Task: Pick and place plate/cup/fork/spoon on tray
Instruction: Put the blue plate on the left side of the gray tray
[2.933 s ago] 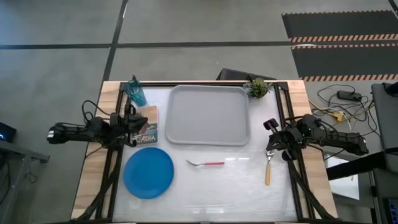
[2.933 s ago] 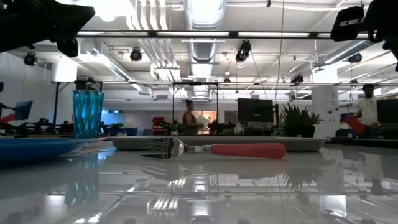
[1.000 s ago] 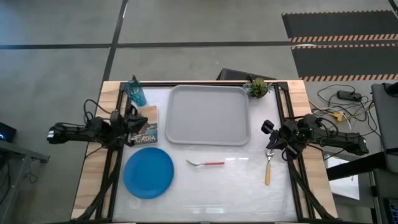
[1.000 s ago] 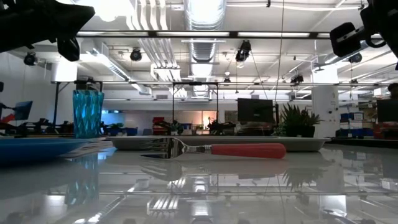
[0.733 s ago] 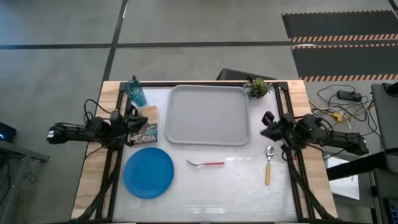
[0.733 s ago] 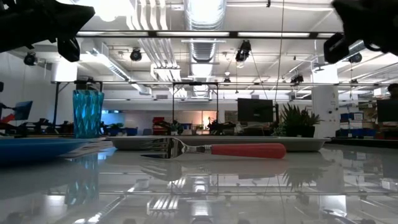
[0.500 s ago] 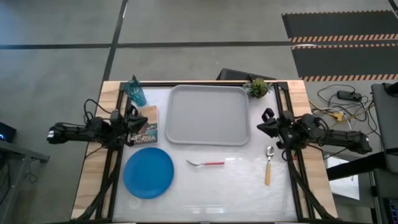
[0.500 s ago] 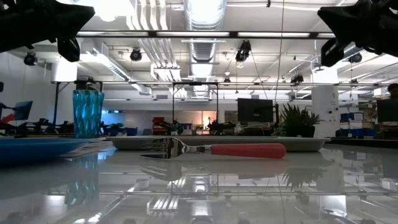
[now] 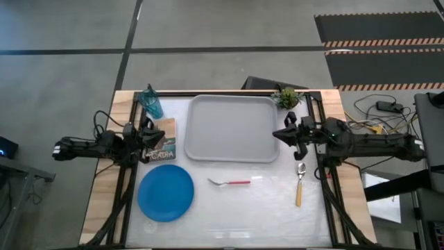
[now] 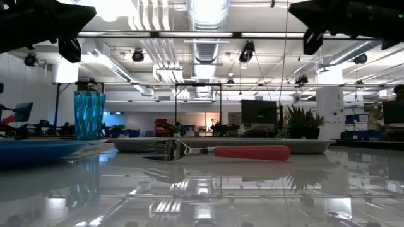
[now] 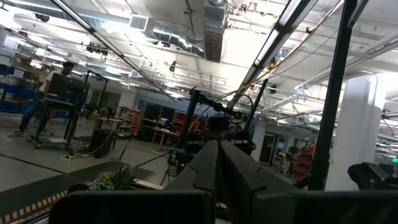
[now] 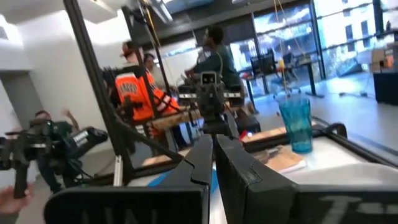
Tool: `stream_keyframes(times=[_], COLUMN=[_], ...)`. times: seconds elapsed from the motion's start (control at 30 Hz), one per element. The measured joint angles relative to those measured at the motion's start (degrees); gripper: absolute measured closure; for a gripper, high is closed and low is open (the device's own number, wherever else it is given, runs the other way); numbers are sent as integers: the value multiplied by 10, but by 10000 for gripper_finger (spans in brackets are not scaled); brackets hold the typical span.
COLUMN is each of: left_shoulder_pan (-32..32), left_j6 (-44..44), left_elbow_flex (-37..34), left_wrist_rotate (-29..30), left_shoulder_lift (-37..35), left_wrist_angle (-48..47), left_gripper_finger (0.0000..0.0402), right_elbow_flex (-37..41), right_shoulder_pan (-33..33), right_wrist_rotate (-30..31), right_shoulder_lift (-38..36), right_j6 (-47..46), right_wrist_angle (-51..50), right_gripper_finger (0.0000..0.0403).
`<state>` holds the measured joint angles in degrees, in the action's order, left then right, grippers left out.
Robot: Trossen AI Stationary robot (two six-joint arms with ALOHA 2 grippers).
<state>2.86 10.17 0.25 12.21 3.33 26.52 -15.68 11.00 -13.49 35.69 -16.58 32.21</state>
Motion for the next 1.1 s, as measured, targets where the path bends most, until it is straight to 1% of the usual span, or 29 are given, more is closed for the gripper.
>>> stream_keyframes(times=[0.1,0.2,0.3,0.5,0.67,0.8,1.1], left_shoulder_pan=[0,0,0,0,0,0,0], left_j6=[0,0,0,0,0,0,0], left_elbow_flex=[0,0,0,0,0,0,0], left_wrist_rotate=[0,0,0,0,0,0,1], left_shoulder_lift=[0,0,0,0,0,0,-1], left_wrist_angle=[0,0,0,0,0,0,0], left_gripper_finger=[402,402,402,402,402,402,402], right_elbow_flex=[-24,-40,-54,-61,-79,-113,-224], right_shoulder_pan=[-5,-26,-53,-103,-124,-127,-126], right_wrist_rotate=[-10,-15,-11,20,49,52,50], right_shoulder_lift=[36,71,106,193,272,331,464], right_j6=[6,16,33,49,58,39,16], right_wrist_angle=[0,-5,49,177,235,252,235], right_gripper_finger=[394,394,394,394,394,394,394])
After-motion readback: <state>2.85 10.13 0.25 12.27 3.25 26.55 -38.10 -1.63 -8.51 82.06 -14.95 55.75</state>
